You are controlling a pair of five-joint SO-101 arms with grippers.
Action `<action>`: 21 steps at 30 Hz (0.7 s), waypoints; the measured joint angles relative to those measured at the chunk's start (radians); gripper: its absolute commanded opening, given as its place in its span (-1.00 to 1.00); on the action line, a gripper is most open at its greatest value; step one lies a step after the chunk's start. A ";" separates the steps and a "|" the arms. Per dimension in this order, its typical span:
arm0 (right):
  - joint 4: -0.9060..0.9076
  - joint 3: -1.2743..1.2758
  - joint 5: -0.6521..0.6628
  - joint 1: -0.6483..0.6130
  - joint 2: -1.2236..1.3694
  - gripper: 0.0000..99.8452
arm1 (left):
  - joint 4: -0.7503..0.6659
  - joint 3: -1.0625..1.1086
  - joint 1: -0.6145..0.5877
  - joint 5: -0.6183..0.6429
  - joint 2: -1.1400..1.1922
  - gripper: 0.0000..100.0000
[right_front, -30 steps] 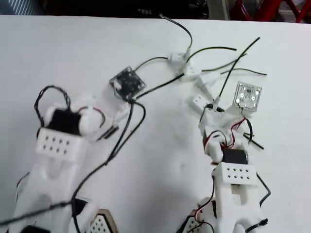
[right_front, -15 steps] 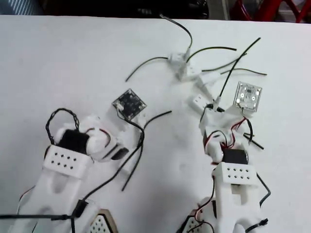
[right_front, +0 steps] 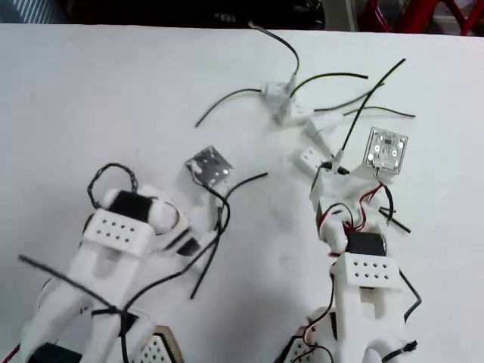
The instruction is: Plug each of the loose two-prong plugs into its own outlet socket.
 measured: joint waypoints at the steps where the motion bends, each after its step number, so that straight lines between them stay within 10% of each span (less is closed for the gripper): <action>1: 0.000 0.000 0.000 0.000 0.000 -0.96 | 0.000 0.000 0.015 0.003 0.018 -0.45; 13: 0.000 0.000 0.000 0.000 0.000 -0.96 | -0.008 0.000 0.140 0.169 0.080 -0.46; 21: 0.000 0.000 0.000 0.000 0.000 -0.96 | -0.135 0.020 0.143 0.176 0.334 -0.84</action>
